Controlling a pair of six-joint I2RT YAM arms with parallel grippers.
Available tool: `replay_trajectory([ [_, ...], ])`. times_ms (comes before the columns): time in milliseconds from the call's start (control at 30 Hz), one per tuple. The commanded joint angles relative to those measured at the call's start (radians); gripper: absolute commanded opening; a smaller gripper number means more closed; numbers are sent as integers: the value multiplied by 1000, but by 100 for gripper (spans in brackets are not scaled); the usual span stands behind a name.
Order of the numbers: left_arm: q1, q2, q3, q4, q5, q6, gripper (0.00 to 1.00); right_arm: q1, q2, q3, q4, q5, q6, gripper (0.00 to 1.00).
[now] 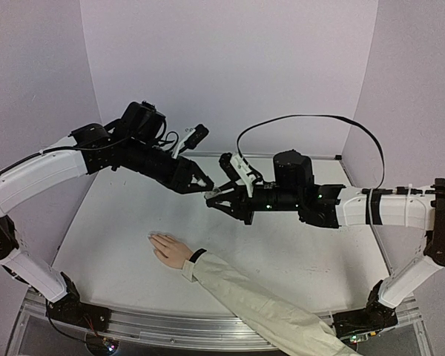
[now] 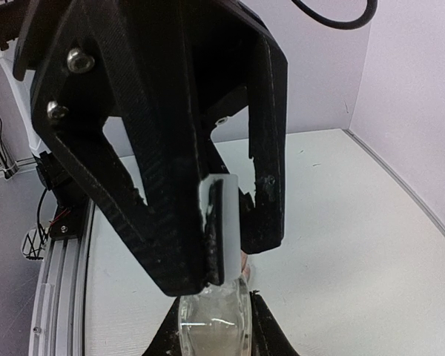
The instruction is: Paint the nails
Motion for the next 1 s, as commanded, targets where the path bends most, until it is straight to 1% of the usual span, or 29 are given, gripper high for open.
replay_trajectory([
  [0,4,-13,53,18,-15,9,41,-2,-7,40,36,-20,-7,0],
  [300,4,-16,43,20,0,20,37,-2,-7,40,36,-18,-9,0],
  [400,4,-18,41,19,13,27,43,-2,-5,41,36,-17,-9,0],
  [533,5,-22,37,18,16,34,44,-2,-1,42,36,-19,-8,0],
  [733,6,-22,33,13,20,38,36,-2,4,45,36,-21,-6,0],
  [867,7,-25,31,11,24,44,33,-2,6,46,36,-21,-6,0],
  [967,9,-24,31,7,21,45,25,-3,6,46,36,-22,-6,0],
])
